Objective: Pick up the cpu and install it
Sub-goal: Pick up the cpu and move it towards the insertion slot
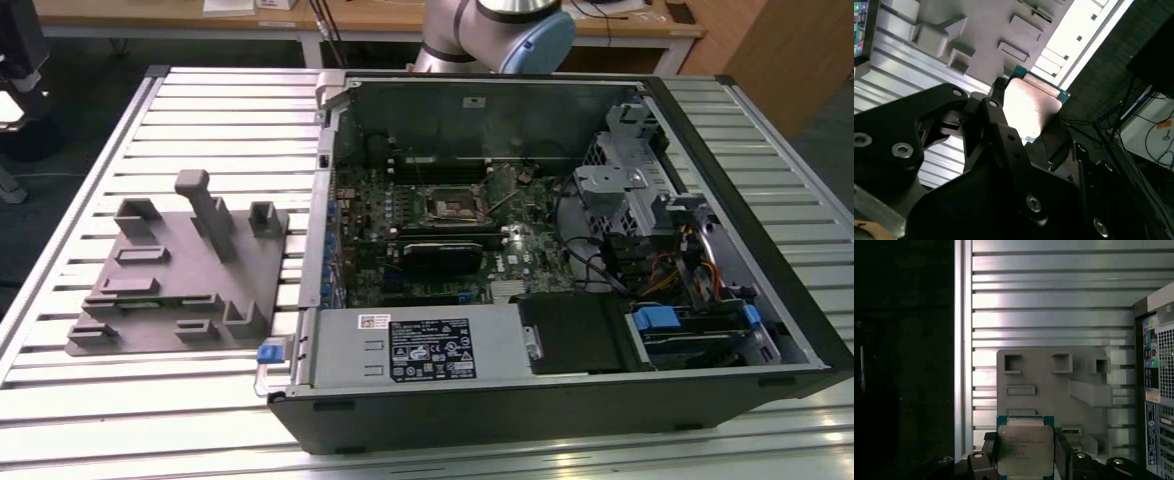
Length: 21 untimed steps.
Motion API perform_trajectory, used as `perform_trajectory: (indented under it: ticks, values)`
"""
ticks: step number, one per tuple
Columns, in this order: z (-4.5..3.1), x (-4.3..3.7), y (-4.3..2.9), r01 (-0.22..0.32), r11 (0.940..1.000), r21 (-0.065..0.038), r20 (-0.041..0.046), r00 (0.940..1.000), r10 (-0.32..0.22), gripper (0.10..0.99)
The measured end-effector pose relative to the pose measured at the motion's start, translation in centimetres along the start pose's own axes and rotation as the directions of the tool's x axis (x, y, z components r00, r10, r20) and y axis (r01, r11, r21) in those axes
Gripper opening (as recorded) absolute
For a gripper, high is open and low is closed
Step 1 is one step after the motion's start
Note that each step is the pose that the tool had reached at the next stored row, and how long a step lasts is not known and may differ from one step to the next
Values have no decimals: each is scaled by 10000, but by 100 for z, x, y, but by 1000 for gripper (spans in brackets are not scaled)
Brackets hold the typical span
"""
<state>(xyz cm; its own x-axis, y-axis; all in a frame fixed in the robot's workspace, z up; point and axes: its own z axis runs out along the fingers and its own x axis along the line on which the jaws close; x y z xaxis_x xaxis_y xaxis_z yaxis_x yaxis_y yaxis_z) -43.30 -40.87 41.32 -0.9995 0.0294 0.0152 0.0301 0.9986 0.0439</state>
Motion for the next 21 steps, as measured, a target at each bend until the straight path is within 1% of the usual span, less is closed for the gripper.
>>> perform_trajectory:
  ticks: [1, 3, 5, 11, 21]
  values:
    - [1, -1, 0, -1, 10000, -1, 2, 10000, 1, 541]
    - [-2, -28, 1, -1, 10000, 0, -2, 10000, 1, 541]
    - [-2, -75, 2, -1, 10000, -1, -2, 10000, 1, 541]
    - [-3, -150, 5, 0, 10000, -3, -1, 10000, 0, 541]
    - [-4, -250, 8, -1, 10000, -7, -1, 10000, 1, 541]
